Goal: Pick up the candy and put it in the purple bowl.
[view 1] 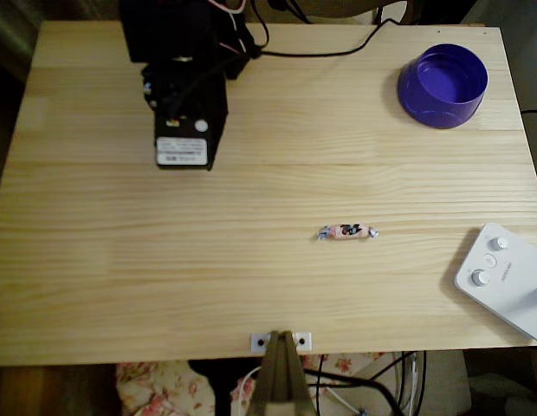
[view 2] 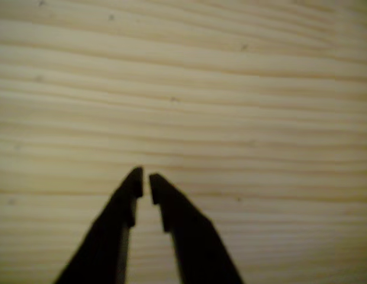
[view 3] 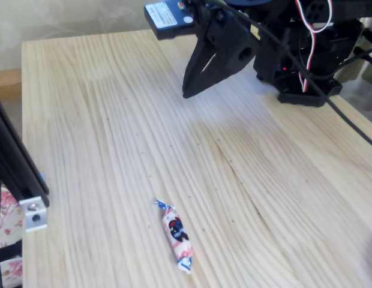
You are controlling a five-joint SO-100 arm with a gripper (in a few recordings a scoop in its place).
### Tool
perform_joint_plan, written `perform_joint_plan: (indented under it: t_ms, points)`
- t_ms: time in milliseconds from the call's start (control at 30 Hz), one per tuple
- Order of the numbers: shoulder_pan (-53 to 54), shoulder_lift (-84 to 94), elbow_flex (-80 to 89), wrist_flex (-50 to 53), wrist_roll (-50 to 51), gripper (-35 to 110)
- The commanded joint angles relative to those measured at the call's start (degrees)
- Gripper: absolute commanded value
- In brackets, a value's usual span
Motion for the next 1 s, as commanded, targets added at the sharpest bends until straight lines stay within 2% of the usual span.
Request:
perform_joint_plan:
  t_ms: [0,267,567,700,967]
  points:
    - [2.02,0.79,-3.60,0.09,-2.99,-1]
    - [-2.90,0.88,-14.15,5.98,-10.11,-1]
    - [-13.01,-7.47,-26.37,8.70,-8.35,-1]
    - [-16.35,-15.56,-33.05,8.79,-8.96,-1]
    - [-22.50,-41.84,-48.43,0.26,-10.99,-1]
